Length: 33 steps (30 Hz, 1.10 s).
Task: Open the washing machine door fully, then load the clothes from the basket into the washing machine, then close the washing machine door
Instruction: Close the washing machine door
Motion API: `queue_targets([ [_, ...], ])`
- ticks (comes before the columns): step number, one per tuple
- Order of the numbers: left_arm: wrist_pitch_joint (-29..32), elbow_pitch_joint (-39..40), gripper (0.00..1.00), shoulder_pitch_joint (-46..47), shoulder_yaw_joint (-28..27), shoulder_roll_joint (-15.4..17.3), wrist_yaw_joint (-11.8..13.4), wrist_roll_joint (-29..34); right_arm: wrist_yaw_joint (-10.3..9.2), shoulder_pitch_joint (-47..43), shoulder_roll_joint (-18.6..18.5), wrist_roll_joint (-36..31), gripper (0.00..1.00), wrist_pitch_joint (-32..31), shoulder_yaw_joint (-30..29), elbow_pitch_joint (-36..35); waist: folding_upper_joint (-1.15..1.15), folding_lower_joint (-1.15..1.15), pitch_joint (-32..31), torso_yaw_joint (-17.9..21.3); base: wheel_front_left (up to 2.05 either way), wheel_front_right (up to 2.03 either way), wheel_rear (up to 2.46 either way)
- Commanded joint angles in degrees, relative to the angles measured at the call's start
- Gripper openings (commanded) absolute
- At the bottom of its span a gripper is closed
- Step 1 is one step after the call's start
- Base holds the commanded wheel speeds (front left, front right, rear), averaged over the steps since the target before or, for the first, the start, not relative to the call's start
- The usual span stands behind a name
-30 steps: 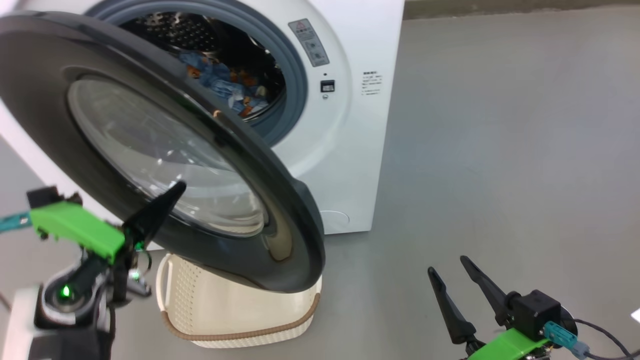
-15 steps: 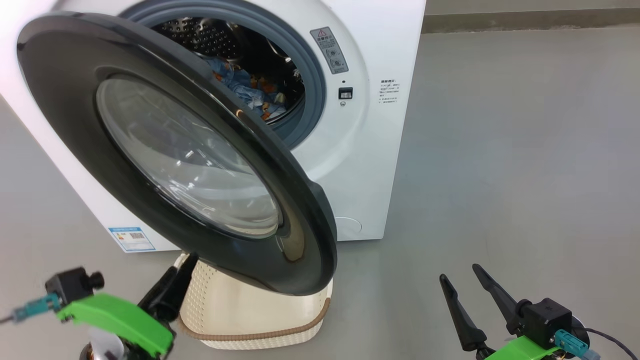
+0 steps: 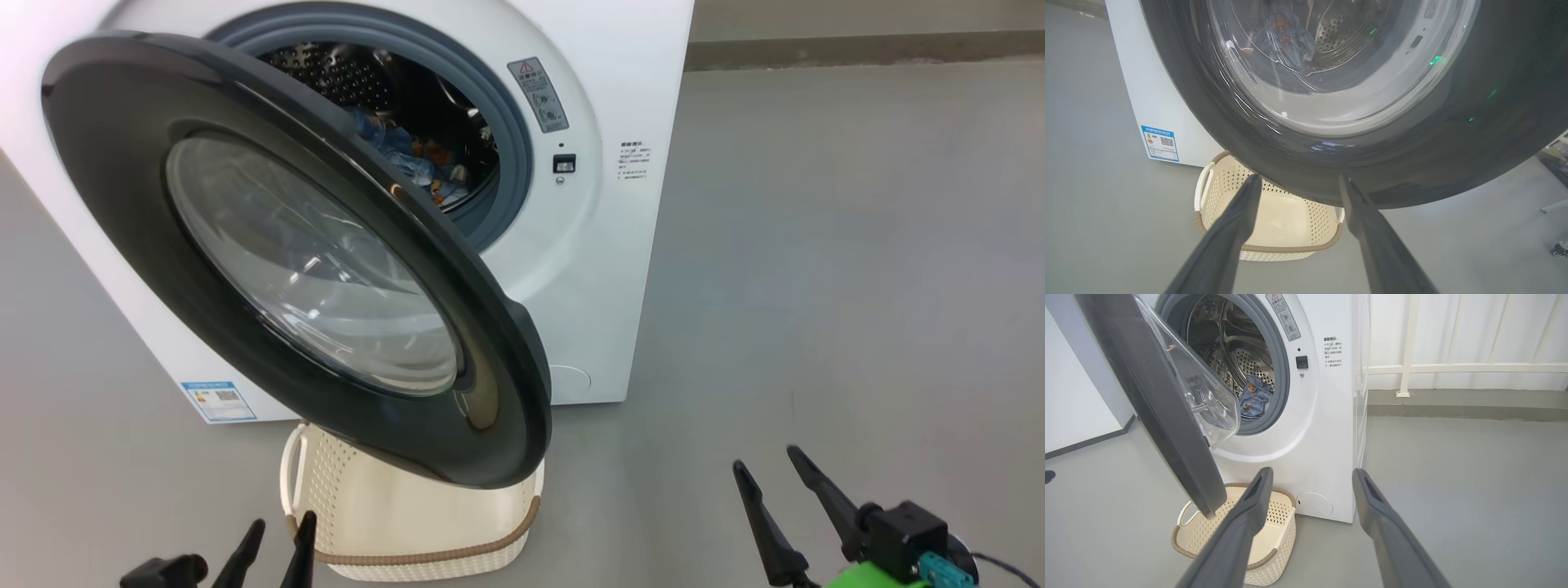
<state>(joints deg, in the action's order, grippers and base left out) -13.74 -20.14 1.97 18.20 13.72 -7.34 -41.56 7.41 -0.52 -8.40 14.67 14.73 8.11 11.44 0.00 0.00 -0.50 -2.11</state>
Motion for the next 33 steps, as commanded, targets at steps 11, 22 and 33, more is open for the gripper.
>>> queue_targets([
  [11,-1.25,12.25,1.00,-6.81,-15.56,-7.03,-0.14,21.59,0.08,-1.45,0.14,-1.25,1.00,0.27,-1.00,-1.39,0.00,0.00,-1.21,-0.11,0.00,0.00,0.00],
  [22,-1.25,15.96,1.00,-9.32,-17.42,-8.66,-0.14,26.51,0.08,-1.96,0.57,-1.94,1.00,0.27,-2.21,-0.71,0.00,0.00,-1.13,0.07,0.00,0.00,0.00],
  [33,-1.26,17.05,1.00,-10.08,-17.03,-8.92,-0.14,26.85,0.08,-2.21,0.78,-2.78,1.00,0.27,-3.41,-0.83,0.00,0.00,-0.82,-0.31,0.00,0.00,0.00],
])
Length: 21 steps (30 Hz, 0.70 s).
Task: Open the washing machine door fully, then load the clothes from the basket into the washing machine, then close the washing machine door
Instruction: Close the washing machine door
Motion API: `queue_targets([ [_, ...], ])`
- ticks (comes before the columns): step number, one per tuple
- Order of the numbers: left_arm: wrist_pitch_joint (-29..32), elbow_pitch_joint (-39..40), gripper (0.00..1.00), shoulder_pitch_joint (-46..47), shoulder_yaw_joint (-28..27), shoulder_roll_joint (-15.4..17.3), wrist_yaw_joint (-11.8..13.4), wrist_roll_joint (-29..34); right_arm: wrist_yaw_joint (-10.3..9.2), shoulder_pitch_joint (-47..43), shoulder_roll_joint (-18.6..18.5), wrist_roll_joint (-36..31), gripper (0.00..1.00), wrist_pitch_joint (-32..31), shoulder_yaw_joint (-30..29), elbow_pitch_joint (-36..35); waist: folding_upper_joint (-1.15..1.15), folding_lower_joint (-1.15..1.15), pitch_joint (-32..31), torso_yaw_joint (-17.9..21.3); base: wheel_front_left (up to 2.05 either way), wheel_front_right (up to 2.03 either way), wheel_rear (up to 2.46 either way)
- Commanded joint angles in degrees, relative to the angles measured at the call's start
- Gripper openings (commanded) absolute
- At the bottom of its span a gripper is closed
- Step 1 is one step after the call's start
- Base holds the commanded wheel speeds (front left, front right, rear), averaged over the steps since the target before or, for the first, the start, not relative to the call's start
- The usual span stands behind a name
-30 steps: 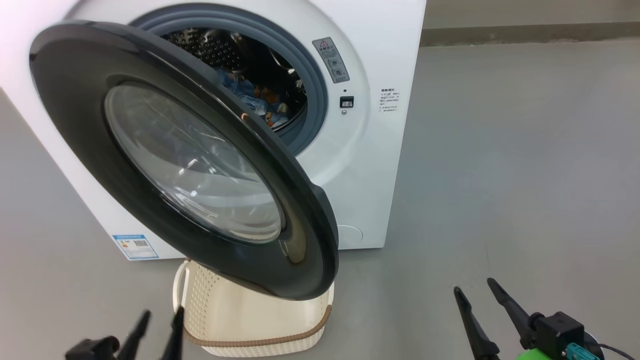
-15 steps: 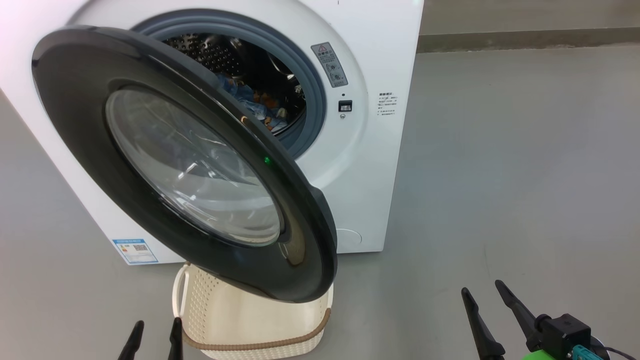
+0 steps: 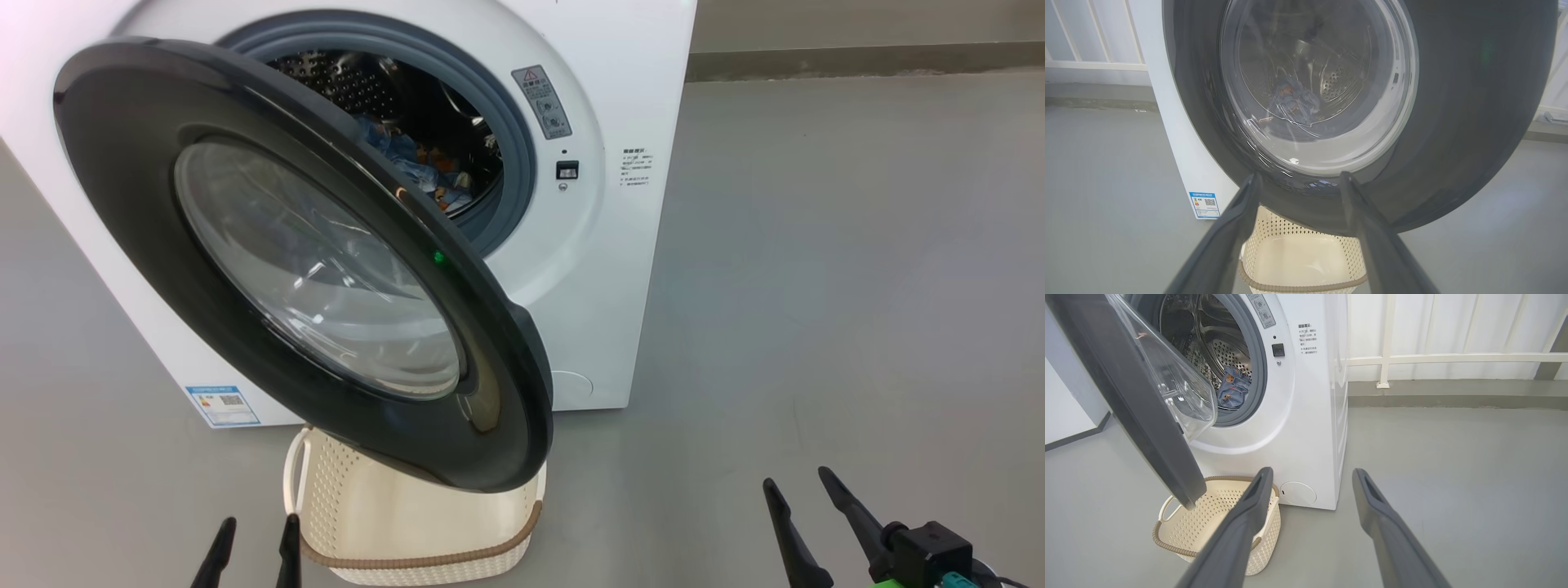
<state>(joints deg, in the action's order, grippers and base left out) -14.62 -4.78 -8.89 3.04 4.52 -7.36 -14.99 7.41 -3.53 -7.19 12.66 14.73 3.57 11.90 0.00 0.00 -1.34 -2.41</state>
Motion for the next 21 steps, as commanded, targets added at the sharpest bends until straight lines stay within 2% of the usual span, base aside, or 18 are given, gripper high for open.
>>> queue_targets([
  [1,-0.38,1.69,1.00,0.73,-1.83,0.29,-0.13,0.26,0.08,0.83,-0.41,-0.84,0.83,0.27,0.97,-1.31,0.00,0.00,0.04,-0.03,0.00,0.00,0.00],
  [2,-0.38,1.71,1.00,0.69,-1.79,0.30,-0.13,0.22,0.08,0.86,-0.37,-0.90,0.34,0.27,0.77,-1.35,0.00,0.00,0.06,-0.04,0.00,0.00,0.00],
  [3,-0.38,1.73,1.00,0.66,-1.75,0.31,-0.13,0.18,0.08,0.88,-0.33,-0.96,0.00,0.27,0.61,-1.39,0.00,0.00,0.07,-0.05,0.00,0.00,0.00],
  [21,-0.38,2.18,1.00,0.59,-1.31,0.37,-0.13,0.36,0.08,1.93,-0.05,-1.22,0.00,0.27,-0.12,-1.73,0.00,0.00,0.45,-0.89,0.00,0.00,0.00],
])
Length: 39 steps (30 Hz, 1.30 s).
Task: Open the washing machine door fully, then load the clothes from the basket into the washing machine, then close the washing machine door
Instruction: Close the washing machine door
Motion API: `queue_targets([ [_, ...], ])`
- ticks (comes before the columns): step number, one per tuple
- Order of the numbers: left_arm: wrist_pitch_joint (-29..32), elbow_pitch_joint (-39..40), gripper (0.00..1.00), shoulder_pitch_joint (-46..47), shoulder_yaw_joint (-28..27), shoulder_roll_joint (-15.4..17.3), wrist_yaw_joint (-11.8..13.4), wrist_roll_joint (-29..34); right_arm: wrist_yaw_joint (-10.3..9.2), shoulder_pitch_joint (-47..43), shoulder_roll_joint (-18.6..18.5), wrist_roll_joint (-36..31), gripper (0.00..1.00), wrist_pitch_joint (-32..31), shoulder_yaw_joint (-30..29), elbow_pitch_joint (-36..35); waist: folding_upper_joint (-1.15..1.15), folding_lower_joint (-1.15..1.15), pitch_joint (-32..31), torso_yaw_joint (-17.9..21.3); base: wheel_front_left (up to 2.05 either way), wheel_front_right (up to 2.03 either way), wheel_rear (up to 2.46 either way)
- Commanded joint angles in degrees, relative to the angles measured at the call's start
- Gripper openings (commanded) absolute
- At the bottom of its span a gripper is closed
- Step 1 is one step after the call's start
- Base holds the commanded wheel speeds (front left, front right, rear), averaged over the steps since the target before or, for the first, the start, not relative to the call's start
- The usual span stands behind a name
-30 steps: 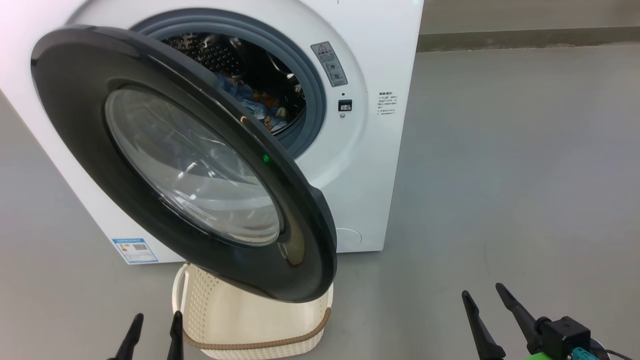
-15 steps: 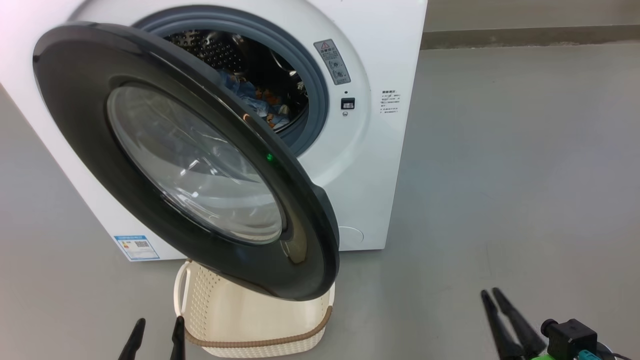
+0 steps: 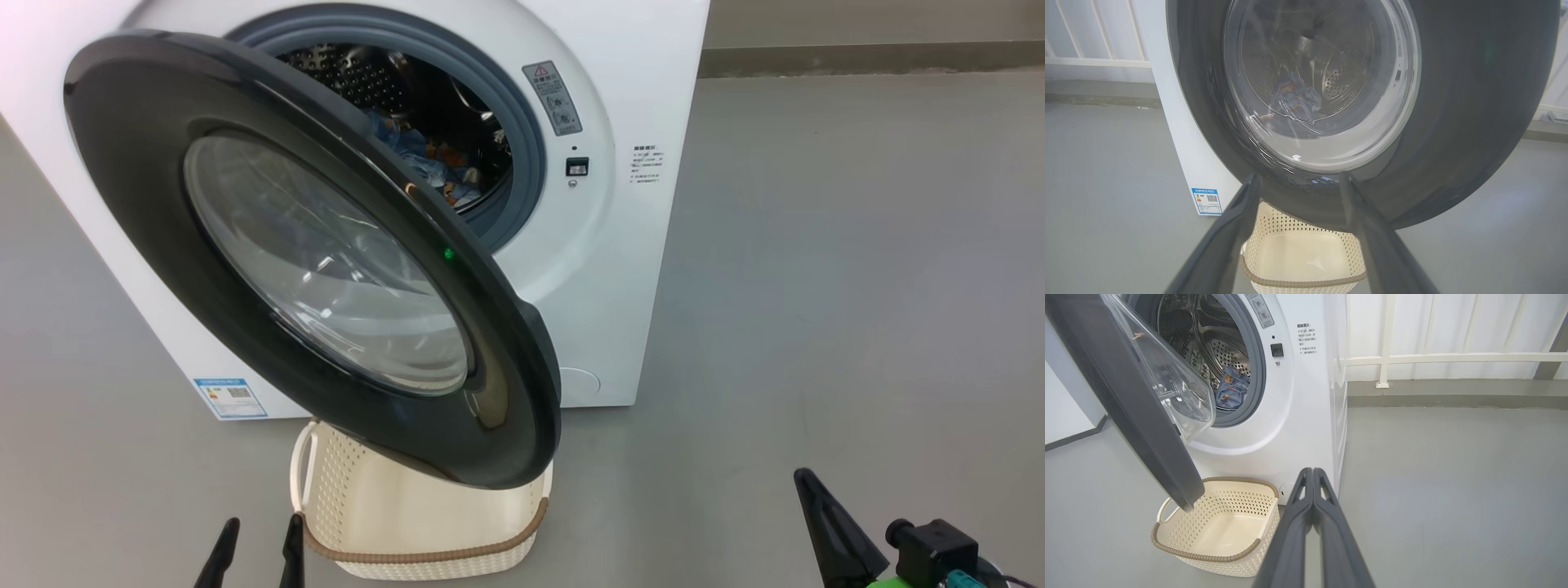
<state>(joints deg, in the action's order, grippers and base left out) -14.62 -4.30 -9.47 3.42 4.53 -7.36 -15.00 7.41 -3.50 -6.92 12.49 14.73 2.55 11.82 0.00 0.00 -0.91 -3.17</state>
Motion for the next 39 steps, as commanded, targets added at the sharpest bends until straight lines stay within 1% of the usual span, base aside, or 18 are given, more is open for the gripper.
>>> queue_targets([
  [1,-0.38,1.76,1.00,1.12,-1.72,0.35,-0.13,0.40,0.08,2.33,-0.19,-1.11,0.00,0.27,0.90,-2.34,0.00,0.00,0.03,-0.20,0.00,0.00,0.00],
  [4,-0.38,1.89,1.00,0.93,-1.81,0.30,-0.13,0.48,0.08,4.34,0.14,-1.35,0.00,0.27,1.51,-5.78,0.00,0.00,0.08,-0.40,0.00,0.00,0.00],
  [5,-0.38,1.89,1.00,0.93,-1.81,0.30,-0.13,0.48,0.08,4.34,0.14,-1.35,0.00,0.27,1.51,-5.78,0.00,0.00,0.08,-0.40,0.00,0.00,0.00],
  [9,-0.38,2.00,1.00,0.89,-1.56,0.18,-0.13,0.57,0.08,8.53,0.33,-1.93,0.00,0.27,4.18,-12.40,0.00,0.00,0.23,-0.71,0.00,0.00,0.00],
  [14,-0.38,2.12,1.00,1.20,-1.17,0.08,-0.13,0.64,0.08,15.45,0.71,-2.12,0.00,0.27,10.29,-20.24,0.00,0.00,0.59,-1.27,0.00,0.00,0.00],
  [18,-0.38,2.16,1.00,1.41,-0.78,0.03,-0.13,0.73,0.08,20.13,1.50,-1.03,0.00,0.27,17.90,-22.11,0.00,0.00,0.83,-1.91,0.00,0.00,0.00],
  [21,-0.38,2.04,1.00,1.77,-0.25,-0.01,-0.13,0.72,0.08,21.88,1.94,0.49,0.00,0.27,24.08,-19.26,0.00,0.00,0.99,-2.71,0.00,0.00,0.00],
  [23,-0.38,1.98,1.00,2.07,0.25,-0.02,-0.13,0.69,0.08,22.44,2.14,1.51,0.00,0.27,27.50,-15.87,0.00,0.00,1.13,-3.36,0.00,0.00,0.00],
  [26,-0.38,1.97,1.00,2.40,0.99,0.07,-0.13,0.60,0.08,22.32,2.63,3.82,0.00,0.27,30.49,-10.05,0.00,0.00,1.34,-4.42,0.00,0.00,0.00],
  [29,-0.38,2.14,1.00,2.60,1.11,0.11,-0.13,0.53,0.08,21.81,3.05,5.74,0.00,0.27,30.97,-4.85,0.00,0.00,1.70,-5.51,0.00,0.00,0.00],
  [33,-0.38,2.38,1.00,2.80,1.32,0.17,-0.13,0.31,0.08,21.54,3.46,7.41,0.00,0.27,29.17,0.47,0.00,0.00,2.43,-6.79,0.00,0.00,0.00],
  [36,-0.38,2.39,1.00,3.12,2.10,0.21,-0.13,0.29,0.08,22.06,3.60,7.64,0.00,0.27,28.56,3.06,0.00,0.00,3.10,-7.84,0.00,0.00,0.00],
  [39,-0.38,2.50,1.00,3.61,2.76,0.26,-0.13,0.24,0.08,22.91,3.68,7.56,0.00,0.27,27.65,4.22,0.00,0.00,4.28,-8.58,0.00,0.00,0.00],
])
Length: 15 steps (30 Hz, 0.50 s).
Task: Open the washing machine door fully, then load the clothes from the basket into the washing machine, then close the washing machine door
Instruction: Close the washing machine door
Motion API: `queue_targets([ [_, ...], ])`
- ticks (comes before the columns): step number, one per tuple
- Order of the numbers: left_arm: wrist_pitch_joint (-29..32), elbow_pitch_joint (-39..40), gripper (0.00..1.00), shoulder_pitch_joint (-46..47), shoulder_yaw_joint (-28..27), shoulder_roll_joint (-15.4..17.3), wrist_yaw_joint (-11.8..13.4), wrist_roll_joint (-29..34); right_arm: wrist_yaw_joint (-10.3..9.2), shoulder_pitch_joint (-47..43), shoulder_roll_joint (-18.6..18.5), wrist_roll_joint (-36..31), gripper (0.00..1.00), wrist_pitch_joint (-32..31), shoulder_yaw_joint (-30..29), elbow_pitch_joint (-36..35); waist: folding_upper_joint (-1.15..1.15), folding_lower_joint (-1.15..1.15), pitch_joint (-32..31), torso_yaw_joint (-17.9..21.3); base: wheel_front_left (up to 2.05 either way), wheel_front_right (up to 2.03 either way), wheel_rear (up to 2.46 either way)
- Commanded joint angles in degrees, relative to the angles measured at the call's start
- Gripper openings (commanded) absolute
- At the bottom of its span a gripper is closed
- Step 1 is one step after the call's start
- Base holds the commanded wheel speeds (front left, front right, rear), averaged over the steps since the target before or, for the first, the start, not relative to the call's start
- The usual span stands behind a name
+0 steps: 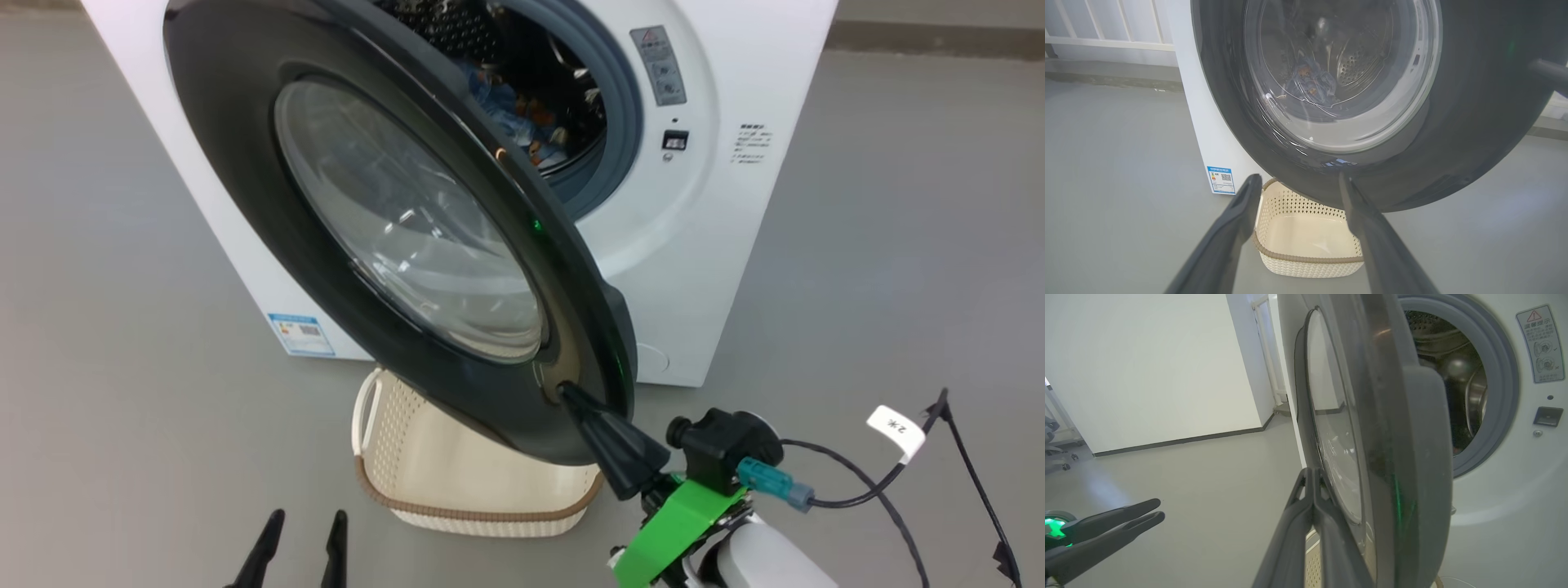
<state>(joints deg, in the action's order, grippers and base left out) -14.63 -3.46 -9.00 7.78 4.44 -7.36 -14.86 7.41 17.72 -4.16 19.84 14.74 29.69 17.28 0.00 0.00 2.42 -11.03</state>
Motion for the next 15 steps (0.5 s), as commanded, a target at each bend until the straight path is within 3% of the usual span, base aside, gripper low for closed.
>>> queue_targets([
  [1,-0.37,1.74,1.00,3.41,-1.34,0.33,-0.13,0.10,0.08,2.03,0.93,0.10,0.00,0.26,0.13,-0.98,0.00,0.00,1.46,-0.94,0.00,0.00,0.00],
  [15,-0.37,2.80,1.00,7.04,0.16,-0.44,-0.13,0.13,0.08,8.52,-1.14,-1.13,0.00,0.26,-4.88,-1.61,0.00,0.00,8.32,-1.99,0.00,0.00,0.00],
])
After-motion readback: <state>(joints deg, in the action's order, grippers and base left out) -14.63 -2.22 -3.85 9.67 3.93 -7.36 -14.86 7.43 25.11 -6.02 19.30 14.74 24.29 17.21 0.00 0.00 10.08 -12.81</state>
